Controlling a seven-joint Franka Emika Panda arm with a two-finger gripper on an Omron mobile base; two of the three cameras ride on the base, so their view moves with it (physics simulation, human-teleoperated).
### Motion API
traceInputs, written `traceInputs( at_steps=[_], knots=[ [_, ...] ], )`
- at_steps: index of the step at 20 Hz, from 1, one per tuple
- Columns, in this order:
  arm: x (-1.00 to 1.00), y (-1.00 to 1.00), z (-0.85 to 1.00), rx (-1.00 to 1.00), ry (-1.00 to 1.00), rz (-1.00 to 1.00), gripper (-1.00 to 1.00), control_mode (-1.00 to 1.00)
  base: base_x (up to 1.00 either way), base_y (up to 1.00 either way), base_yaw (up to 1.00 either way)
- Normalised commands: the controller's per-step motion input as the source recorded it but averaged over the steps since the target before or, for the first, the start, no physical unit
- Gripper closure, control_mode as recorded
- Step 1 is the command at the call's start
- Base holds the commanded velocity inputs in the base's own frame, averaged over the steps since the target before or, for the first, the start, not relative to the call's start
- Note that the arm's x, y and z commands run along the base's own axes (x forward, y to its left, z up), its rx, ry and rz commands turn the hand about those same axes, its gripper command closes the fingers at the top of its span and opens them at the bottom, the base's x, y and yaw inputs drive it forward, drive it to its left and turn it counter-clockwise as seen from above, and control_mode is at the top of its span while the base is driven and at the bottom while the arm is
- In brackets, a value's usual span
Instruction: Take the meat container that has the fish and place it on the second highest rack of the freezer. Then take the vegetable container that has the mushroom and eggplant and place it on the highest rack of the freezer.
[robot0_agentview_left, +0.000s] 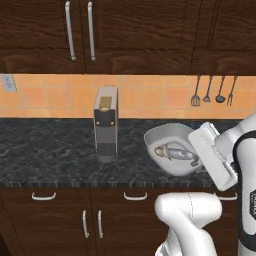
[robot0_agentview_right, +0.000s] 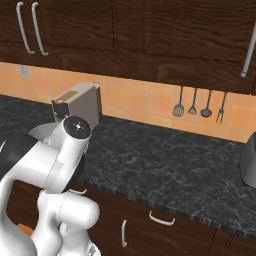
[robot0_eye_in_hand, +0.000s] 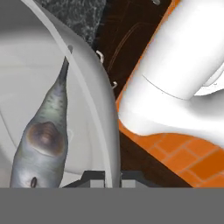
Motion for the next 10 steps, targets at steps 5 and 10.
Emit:
traceInputs(
  at_steps=[5,10],
  knots=[
    [-0.07,-0.05,0.00,0.01,0.00,-0.02,1.00,-1.00,0.00,0.00,0.00],
    [-0.14,0.00,0.00,0.01,0.00,0.00,1.00,1.00,-0.20,-0.08,-0.01]
  ],
)
